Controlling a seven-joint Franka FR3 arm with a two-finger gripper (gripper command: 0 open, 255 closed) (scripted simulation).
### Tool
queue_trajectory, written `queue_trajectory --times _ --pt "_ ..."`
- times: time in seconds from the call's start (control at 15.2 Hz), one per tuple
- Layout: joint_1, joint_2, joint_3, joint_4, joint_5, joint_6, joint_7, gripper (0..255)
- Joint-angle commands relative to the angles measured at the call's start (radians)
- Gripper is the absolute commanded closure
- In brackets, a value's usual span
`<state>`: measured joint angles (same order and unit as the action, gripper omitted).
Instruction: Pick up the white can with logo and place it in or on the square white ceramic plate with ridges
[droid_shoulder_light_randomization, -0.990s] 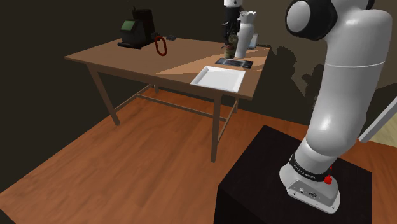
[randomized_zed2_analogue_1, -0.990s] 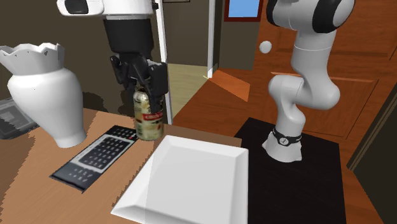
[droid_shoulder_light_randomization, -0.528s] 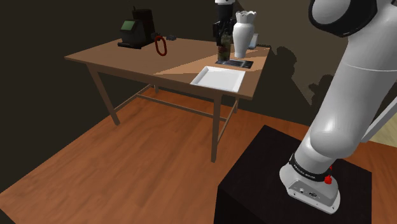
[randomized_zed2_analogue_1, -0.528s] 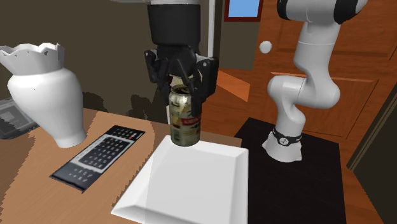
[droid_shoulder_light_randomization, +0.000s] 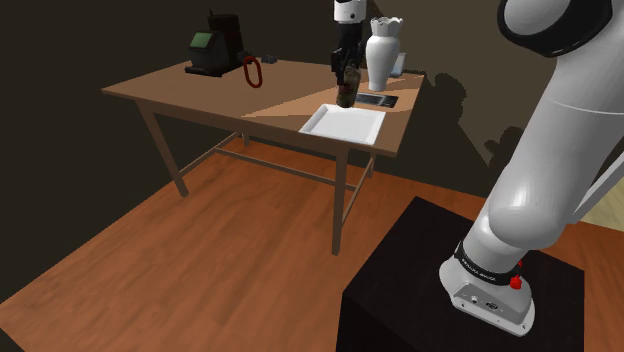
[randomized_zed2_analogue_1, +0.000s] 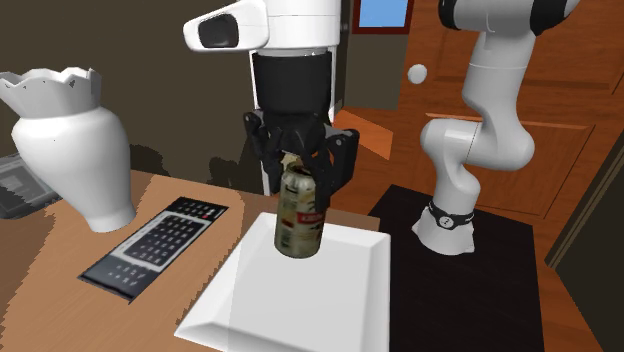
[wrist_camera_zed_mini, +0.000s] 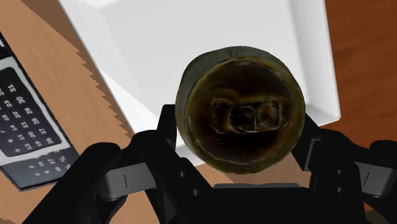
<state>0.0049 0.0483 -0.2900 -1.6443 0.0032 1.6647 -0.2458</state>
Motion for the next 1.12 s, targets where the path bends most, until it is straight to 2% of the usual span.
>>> queue_trajectory --times 0.0,0.66,1.06 --pt "0.001 -0.005 0.001 -0.030 -0.001 0.027 0.001 255" --pt "0.001 -0.006 0.001 -0.161 -0.001 0.157 0.002 255" --pt "0.001 -0.005 0.001 -0.161 -0.001 0.156 0.002 255"
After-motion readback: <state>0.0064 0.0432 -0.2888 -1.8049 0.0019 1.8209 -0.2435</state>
